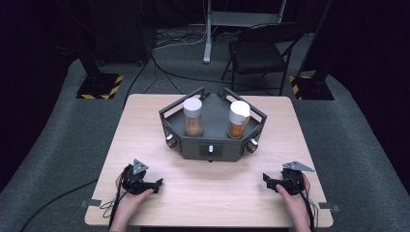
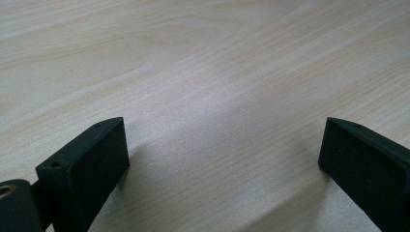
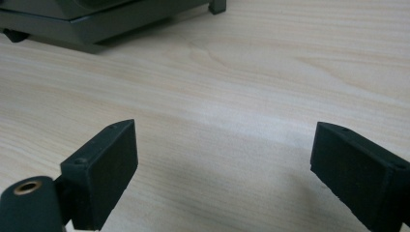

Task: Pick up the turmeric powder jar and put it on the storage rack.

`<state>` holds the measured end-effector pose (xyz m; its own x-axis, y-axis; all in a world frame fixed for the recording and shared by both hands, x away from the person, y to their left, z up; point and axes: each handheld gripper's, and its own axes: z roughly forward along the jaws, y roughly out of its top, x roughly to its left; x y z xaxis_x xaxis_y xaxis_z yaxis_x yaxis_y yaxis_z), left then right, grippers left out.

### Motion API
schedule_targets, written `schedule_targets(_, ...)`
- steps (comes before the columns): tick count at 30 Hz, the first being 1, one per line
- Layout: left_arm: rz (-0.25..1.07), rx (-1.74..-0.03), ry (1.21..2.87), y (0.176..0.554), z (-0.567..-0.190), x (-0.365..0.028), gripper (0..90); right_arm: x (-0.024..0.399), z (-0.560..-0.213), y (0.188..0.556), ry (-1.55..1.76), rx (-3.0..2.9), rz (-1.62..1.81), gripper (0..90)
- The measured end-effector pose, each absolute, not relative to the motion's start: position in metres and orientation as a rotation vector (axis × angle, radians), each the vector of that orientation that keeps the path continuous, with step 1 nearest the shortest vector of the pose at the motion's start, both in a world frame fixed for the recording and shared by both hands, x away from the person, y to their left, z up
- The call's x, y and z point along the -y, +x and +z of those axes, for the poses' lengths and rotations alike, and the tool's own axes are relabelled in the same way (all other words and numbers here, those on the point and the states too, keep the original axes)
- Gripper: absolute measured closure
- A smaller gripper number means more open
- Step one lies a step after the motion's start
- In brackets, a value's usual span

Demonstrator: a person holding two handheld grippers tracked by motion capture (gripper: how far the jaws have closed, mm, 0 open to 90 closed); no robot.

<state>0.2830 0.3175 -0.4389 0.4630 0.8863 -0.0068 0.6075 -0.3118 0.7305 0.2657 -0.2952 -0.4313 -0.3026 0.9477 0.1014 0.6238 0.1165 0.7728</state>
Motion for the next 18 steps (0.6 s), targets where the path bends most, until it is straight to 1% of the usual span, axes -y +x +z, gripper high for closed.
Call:
schedule_targets(10,0.527,-1.240,2.039,0.286,-0.439,-0.315,2.6,0.293,-0.436,0.259,1.508,-2.001,0.967,8.7)
schedule_targets(18,0.527,-1.237,2.041,0.287,-0.439,-0.315,2.4,0.281,-0.433,0.259,1.469,-2.036,0.879,2.2)
